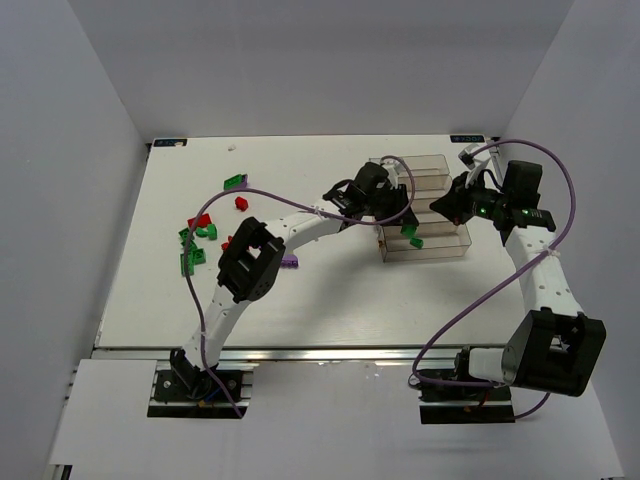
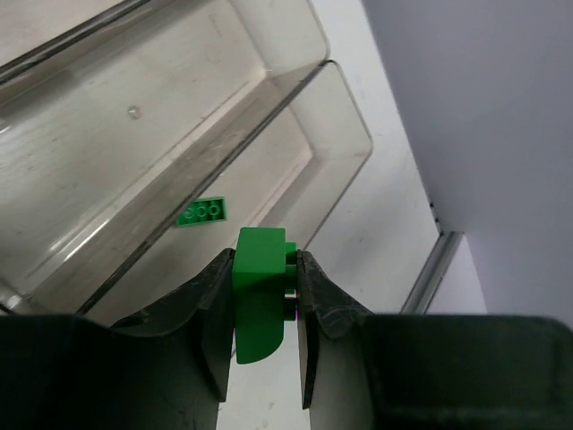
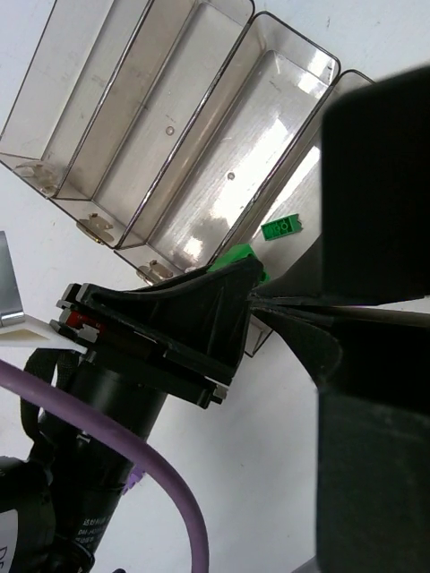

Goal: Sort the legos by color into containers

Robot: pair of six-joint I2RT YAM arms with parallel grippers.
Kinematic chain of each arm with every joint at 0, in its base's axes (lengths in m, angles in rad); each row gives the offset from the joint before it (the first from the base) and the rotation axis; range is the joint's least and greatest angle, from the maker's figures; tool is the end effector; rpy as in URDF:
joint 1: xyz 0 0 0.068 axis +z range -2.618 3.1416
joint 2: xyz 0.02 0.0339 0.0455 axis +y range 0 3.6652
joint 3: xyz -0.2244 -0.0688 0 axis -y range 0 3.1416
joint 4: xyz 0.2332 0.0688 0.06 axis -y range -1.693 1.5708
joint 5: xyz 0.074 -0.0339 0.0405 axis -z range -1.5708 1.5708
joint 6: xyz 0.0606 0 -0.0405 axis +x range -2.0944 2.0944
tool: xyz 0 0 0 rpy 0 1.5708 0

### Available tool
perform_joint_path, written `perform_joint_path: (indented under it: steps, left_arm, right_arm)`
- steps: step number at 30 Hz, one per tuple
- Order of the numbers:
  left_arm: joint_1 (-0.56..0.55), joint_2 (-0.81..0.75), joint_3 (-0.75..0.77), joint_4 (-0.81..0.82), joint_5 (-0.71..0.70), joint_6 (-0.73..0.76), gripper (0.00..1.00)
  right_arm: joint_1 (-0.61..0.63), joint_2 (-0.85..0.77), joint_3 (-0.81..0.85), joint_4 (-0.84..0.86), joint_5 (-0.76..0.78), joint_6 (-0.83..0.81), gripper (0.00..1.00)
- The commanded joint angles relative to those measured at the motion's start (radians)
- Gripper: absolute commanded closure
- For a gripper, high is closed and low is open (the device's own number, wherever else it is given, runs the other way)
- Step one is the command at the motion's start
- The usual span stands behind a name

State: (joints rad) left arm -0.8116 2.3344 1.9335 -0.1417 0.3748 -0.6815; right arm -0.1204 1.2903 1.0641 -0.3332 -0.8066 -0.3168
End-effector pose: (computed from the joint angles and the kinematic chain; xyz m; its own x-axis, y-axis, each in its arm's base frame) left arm 0.3453 -0.3961 0.1725 -0.8372 0.0306 -0.5460 0.4679 0.5568 -0.6863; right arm 0.3000 0.0078 0.2738 -0.3373 -0.1763 -0.9247 -0.6624 0.7425 0.1000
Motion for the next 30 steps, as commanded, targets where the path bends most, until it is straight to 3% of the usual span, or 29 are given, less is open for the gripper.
perform_joint_path:
  steps: [1, 4, 6, 8, 14, 16, 17, 18, 19, 20, 22, 25, 26, 28, 29, 30]
  left_arm:
    - [-0.004, -0.004, 0.064, -0.059, -0.088, 0.017, 0.72]
    - [-0.004, 0.016, 0.093, -0.09, -0.102, 0.028, 0.6]
    - [-0.004, 0.022, 0.102, -0.101, -0.105, 0.03, 0.41]
    - [-0.004, 0.02, 0.104, -0.105, -0.109, 0.031, 0.33]
    - [-0.004, -0.009, 0.11, -0.105, -0.108, 0.04, 0.32]
    - [-0.003, -0.043, 0.11, -0.12, -0.122, 0.06, 0.42]
    - [0.002, -0.059, 0.102, -0.131, -0.152, 0.069, 0.52]
    - [0.008, -0.081, 0.09, -0.157, -0.174, 0.083, 0.81]
    - [0.015, -0.142, 0.067, -0.163, -0.198, 0.086, 0.93]
    - [0.026, -0.186, -0.018, -0.162, -0.242, 0.088, 1.0]
    - [0.09, -0.342, -0.2, -0.147, -0.322, 0.085, 1.0]
    - [0.169, -0.504, -0.377, -0.169, -0.361, 0.073, 1.0]
    - [0.234, -0.6, -0.43, -0.191, -0.399, 0.066, 0.84]
    - [0.305, -0.687, -0.563, -0.274, -0.441, 0.06, 0.66]
    - [0.339, -0.725, -0.602, -0.306, -0.462, 0.063, 0.5]
    - [0.406, -0.794, -0.673, -0.365, -0.509, 0.075, 0.44]
  right_arm:
    - [-0.008, -0.002, 0.002, 0.031, -0.04, 0.005, 1.0]
    - [-0.007, 0.001, 0.005, 0.03, -0.043, 0.005, 1.0]
    - [-0.008, 0.004, 0.007, 0.028, -0.042, 0.004, 1.0]
    - [-0.008, 0.003, 0.005, 0.026, -0.042, 0.005, 1.0]
    - [-0.009, 0.001, 0.005, 0.022, -0.046, 0.001, 1.0]
    - [-0.008, 0.003, 0.011, 0.016, -0.057, -0.011, 1.0]
    - [-0.01, 0.004, 0.014, -0.003, -0.08, -0.025, 0.99]
    - [-0.009, 0.006, 0.025, -0.019, -0.095, -0.069, 0.95]
    - [-0.01, 0.01, 0.031, -0.041, -0.115, -0.097, 0.89]
    - [-0.009, 0.015, 0.036, -0.094, -0.141, -0.128, 0.74]
    - [-0.007, 0.032, 0.046, -0.177, -0.236, -0.218, 0.56]
    - [0.005, 0.055, 0.043, -0.231, -0.266, -0.284, 0.43]
    - [0.027, 0.058, 0.042, -0.246, -0.249, -0.326, 0.37]
    - [0.059, 0.064, 0.031, -0.263, -0.22, -0.349, 0.37]
    - [0.095, 0.067, 0.019, -0.262, -0.201, -0.357, 0.37]
    - [0.116, 0.069, 0.011, -0.254, -0.162, -0.358, 0.39]
